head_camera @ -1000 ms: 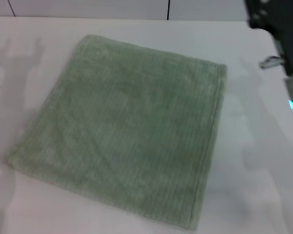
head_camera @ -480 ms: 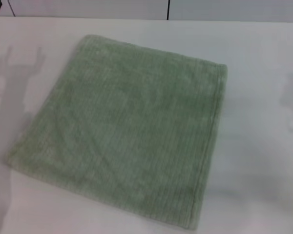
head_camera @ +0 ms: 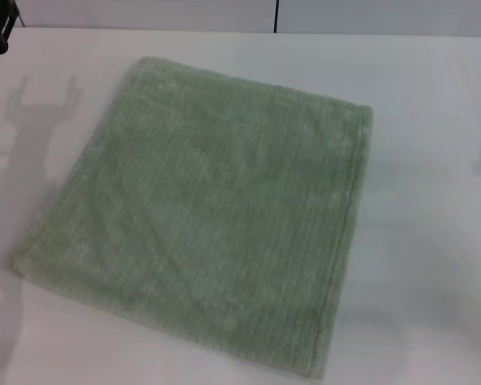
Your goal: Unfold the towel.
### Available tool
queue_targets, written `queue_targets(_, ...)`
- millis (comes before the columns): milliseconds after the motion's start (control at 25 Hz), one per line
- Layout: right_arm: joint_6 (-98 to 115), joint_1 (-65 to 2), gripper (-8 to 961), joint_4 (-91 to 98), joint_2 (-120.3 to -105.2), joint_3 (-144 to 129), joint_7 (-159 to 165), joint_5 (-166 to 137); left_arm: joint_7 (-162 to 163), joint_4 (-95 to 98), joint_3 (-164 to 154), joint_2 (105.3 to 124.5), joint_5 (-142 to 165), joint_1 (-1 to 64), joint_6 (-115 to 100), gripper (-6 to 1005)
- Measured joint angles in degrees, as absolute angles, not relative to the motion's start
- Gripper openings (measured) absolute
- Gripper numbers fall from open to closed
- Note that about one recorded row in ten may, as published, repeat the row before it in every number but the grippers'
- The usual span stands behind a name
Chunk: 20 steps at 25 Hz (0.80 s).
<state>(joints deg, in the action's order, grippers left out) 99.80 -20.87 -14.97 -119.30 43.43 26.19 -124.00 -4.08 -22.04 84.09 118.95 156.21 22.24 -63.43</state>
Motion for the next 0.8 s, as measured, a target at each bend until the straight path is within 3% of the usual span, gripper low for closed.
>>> queue_targets(400,98.3,-21.5,-1,-14.7,-119.59,40.0,15.7,-124.4,-3.5,-20.6,84.2,118.91,156.2,23.0,-62.7,847)
queue_targets(800,96.1,-22.4,361,-17.5,-119.45,34.8,5.8,-124.9,-3.3,-20.2,83.6,119.00,156.2,22.7,-62.4,847)
